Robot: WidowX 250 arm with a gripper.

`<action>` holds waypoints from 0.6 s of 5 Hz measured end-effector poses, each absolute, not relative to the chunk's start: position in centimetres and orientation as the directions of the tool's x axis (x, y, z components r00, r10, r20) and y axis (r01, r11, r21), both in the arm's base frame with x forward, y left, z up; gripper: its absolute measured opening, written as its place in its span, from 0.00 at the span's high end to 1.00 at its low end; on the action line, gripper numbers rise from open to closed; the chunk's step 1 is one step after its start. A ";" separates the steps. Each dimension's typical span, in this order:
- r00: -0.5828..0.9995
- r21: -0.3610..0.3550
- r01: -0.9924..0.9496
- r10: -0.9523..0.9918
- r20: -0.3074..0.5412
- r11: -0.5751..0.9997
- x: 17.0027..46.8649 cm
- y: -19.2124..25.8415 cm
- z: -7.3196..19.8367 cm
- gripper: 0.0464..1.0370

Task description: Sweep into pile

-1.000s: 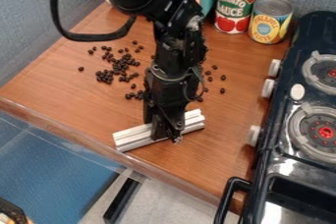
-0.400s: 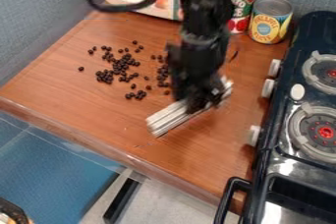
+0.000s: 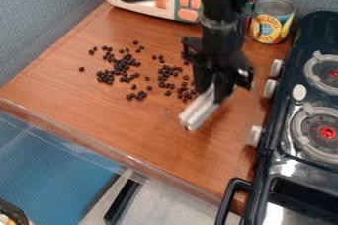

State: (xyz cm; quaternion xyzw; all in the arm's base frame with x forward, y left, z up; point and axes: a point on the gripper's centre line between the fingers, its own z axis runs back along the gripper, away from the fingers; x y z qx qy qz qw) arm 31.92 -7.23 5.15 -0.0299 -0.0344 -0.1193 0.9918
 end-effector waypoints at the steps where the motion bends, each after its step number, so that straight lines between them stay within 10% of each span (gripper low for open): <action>1: 0.984 -0.077 0.172 -0.169 0.051 0.982 32.6 -8.1 4.1 0.70; 3: 0.987 -0.081 0.160 -0.159 0.020 0.984 33.2 -9.7 2.5 0.70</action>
